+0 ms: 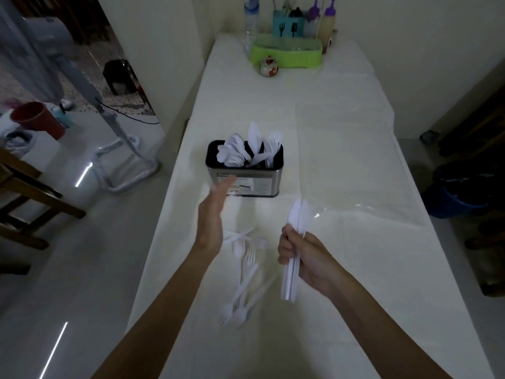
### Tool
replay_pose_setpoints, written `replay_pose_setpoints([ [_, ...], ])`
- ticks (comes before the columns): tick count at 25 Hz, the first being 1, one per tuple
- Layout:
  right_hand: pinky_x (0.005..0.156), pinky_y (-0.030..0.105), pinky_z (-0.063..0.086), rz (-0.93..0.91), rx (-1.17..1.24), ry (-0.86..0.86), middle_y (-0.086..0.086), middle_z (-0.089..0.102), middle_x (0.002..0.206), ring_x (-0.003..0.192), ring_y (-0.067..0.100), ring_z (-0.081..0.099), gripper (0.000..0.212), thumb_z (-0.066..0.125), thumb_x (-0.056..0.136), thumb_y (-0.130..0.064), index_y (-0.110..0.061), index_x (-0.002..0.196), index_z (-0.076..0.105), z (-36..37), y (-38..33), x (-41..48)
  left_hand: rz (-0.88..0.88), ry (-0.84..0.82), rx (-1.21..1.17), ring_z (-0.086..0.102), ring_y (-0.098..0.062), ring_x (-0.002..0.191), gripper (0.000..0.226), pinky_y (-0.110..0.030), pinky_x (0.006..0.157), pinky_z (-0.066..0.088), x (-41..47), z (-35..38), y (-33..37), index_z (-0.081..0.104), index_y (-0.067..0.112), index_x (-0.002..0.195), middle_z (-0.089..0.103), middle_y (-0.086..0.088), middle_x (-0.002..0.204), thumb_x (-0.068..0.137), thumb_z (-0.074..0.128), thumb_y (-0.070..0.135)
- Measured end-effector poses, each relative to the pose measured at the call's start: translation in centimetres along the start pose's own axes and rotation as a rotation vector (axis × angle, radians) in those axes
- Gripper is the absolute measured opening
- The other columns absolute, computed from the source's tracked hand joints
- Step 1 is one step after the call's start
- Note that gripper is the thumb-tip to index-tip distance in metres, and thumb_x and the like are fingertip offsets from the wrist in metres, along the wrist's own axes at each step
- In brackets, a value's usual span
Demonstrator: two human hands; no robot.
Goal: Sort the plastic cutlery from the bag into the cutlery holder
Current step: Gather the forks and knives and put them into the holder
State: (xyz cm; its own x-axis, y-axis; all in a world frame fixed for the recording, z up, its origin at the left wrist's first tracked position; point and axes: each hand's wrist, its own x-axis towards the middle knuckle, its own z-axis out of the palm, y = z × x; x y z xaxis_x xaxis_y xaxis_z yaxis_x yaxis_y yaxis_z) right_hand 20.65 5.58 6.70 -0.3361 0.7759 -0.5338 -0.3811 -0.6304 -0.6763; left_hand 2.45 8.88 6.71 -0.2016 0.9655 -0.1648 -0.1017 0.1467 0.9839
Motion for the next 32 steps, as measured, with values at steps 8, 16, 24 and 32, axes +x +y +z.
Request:
replay_pose_setpoints([
  [8, 0.062, 0.025, 0.041, -0.551, -0.133, 0.166, -0.004, 0.043, 0.061, 0.057, 0.010, 0.046, 0.026, 0.038, 0.101, -0.023, -0.017, 0.076, 0.040, 6.3, -11.4, 10.1, 0.032, 0.227, 0.020, 0.022, -0.005, 0.141, 0.048, -0.017, 0.109, 0.016, 10.0, -2.7, 0.3, 0.029, 0.016, 0.147, 0.027, 0.007, 0.153, 0.103, 0.019, 0.034],
  [16, 0.081, 0.015, 0.047, -0.800, -0.376, 0.192, 0.009, 0.063, 0.089, 0.089, 0.011, 0.060, 0.015, 0.046, 0.098, -0.017, -0.014, 0.088, 0.056, 7.5, -9.6, 14.4, 0.039, 0.199, -0.015, 0.049, -0.015, 0.122, 0.039, -0.009, 0.094, 0.041, 12.9, -2.1, -2.2, 0.043, 0.005, 0.138, 0.051, -0.007, 0.136, 0.103, 0.029, 0.015],
  [24, 0.070, 0.020, 0.046, -0.777, -0.755, 0.200, 0.003, 0.065, 0.089, 0.082, 0.015, 0.061, 0.019, 0.071, 0.080, -0.010, -0.014, 0.092, 0.055, 7.2, -9.8, 14.2, 0.055, 0.228, -0.041, 0.049, -0.018, 0.126, 0.039, -0.019, 0.102, 0.039, 12.9, -1.9, -2.8, 0.044, 0.006, 0.137, 0.052, -0.009, 0.138, 0.103, 0.030, 0.018],
  [32, 0.090, 0.009, 0.041, -1.038, -1.011, 0.089, -0.002, 0.041, 0.139, 0.119, 0.001, 0.048, 0.059, 0.049, 0.094, -0.004, -0.032, 0.140, 0.024, 5.2, -8.8, 12.3, 0.054, 0.215, -0.011, 0.049, -0.015, 0.125, 0.040, -0.019, 0.101, 0.037, 12.8, -2.0, -2.8, 0.044, 0.009, 0.138, 0.052, -0.005, 0.137, 0.102, 0.028, 0.018],
])
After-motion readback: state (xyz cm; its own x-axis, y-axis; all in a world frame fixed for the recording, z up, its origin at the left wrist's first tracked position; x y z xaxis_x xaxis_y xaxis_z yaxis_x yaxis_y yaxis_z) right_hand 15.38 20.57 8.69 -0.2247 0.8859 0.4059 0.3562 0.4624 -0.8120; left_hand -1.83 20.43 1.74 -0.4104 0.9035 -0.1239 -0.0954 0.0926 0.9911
